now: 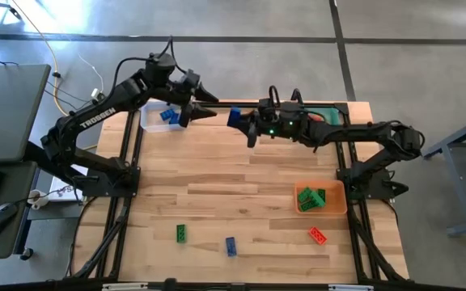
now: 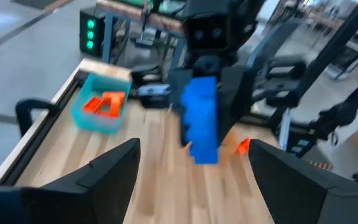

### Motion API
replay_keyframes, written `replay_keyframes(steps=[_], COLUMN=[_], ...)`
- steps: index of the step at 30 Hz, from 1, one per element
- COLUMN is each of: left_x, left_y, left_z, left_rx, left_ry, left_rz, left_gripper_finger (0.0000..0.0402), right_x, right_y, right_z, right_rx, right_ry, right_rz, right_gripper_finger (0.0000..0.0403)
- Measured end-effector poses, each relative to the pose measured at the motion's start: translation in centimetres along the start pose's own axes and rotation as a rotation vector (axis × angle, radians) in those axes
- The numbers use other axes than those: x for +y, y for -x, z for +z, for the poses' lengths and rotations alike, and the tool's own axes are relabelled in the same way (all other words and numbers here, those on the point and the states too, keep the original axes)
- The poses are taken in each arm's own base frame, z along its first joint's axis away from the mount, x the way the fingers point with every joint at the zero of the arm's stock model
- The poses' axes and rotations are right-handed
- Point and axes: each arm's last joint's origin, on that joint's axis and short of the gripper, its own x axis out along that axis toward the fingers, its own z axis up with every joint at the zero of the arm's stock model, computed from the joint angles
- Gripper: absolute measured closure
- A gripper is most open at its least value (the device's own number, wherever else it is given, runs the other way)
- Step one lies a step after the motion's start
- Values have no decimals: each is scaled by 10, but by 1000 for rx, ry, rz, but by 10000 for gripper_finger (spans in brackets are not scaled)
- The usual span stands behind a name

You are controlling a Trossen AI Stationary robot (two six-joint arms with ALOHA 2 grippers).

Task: Sort & place blocks by color
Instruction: Put the blue game piece into the transparent bin

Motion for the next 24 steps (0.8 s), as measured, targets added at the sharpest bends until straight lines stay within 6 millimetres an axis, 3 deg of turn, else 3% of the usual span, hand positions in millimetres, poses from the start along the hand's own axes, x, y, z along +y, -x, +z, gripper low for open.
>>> replay_keyframes(steps=[9, 24], left_x=[-6, 8], left_y=[-15, -57], left_z=[12, 9], left_rx=[-97, -144], left_ry=[25, 79], left_rz=[-51, -110], left_gripper_finger=[112, 112], right_x=[-16, -29], right_y=[2, 3], right_z=[13, 18], right_rx=[-9, 7], right_ry=[48, 108], right_rz=[79, 112], right_gripper_finger=[338, 337])
